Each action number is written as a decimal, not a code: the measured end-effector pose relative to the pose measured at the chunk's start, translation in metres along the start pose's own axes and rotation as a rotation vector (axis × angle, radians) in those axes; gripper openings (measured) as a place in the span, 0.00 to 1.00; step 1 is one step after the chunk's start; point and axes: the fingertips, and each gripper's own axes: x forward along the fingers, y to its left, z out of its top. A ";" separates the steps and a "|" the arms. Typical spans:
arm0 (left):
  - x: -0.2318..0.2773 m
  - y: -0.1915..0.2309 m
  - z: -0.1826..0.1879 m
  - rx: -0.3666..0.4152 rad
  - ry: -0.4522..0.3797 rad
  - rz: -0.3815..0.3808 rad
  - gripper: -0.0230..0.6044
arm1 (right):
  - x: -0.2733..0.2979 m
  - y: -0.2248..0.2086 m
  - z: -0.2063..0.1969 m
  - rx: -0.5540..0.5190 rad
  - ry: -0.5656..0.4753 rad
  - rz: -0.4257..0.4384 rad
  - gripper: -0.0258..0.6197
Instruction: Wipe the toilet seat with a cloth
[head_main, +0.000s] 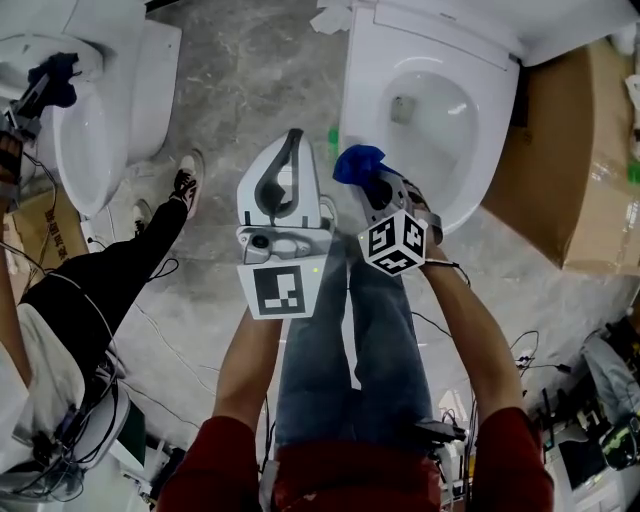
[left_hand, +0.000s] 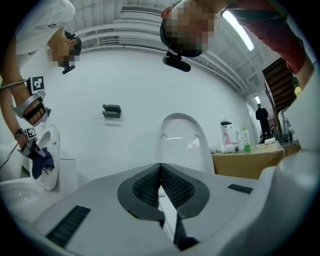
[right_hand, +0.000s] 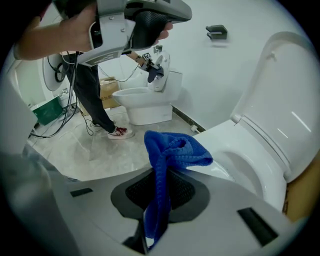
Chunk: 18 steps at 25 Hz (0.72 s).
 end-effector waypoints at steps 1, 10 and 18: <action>-0.002 -0.002 0.000 0.000 0.000 -0.001 0.06 | -0.004 0.007 -0.005 -0.002 0.009 0.002 0.13; -0.015 -0.030 -0.001 -0.002 0.005 -0.024 0.06 | -0.043 0.060 -0.048 0.044 0.049 0.040 0.13; -0.014 -0.070 0.002 0.000 0.000 -0.081 0.06 | -0.076 0.068 -0.088 0.219 0.050 0.022 0.13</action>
